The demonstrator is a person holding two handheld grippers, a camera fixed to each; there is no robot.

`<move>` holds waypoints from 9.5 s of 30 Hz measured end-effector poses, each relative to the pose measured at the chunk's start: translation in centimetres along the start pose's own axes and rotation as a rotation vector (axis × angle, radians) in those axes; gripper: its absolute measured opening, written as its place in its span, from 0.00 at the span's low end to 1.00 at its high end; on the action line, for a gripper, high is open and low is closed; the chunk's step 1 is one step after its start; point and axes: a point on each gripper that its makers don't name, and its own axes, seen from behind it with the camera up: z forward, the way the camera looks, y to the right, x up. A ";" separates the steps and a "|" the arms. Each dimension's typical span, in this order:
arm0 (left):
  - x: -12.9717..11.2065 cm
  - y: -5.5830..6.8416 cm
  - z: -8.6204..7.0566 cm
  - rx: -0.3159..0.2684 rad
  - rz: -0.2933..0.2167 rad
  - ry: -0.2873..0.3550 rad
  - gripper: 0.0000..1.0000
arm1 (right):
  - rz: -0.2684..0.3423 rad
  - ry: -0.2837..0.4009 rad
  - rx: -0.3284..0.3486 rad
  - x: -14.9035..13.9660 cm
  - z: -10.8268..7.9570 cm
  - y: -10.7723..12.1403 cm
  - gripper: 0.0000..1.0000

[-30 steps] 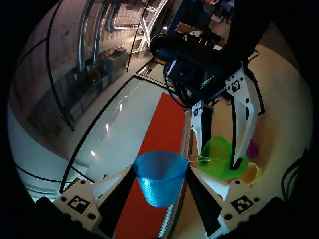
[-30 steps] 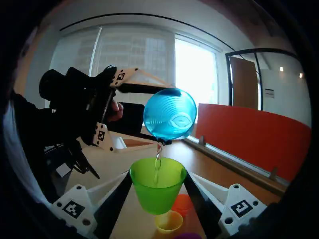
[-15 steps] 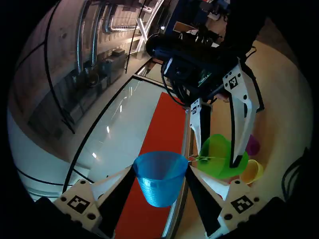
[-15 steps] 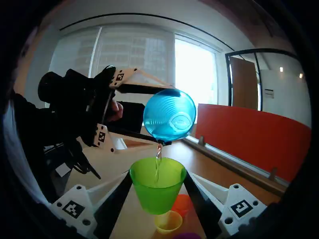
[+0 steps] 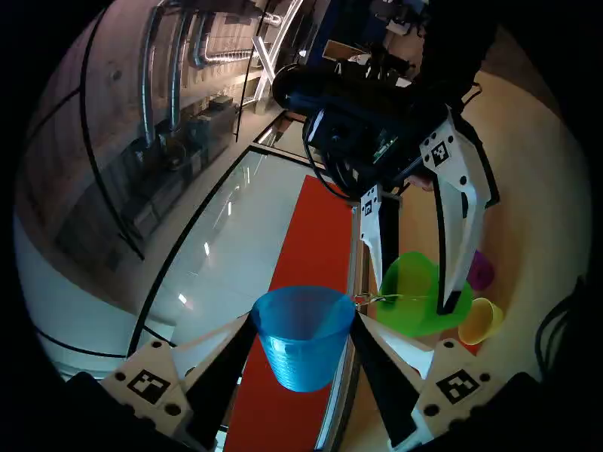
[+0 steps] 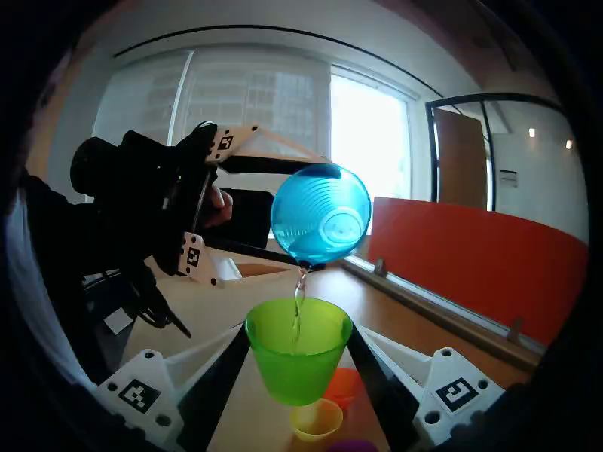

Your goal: Pour water

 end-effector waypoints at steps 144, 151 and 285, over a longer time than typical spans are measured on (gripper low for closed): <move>3.0 -1.5 -0.5 0.052 0.308 0.019 0.87 | -0.024 0.056 -0.028 2.2 -0.5 -0.1 0.91; 2.9 -1.8 -0.4 0.053 0.301 0.018 0.87 | -0.027 0.055 -0.029 2.2 -0.5 -0.1 0.91; -6.2 1.4 -3.7 -0.036 -1.214 -0.108 0.86 | -0.065 0.015 -0.048 3.0 -1.5 -0.8 0.91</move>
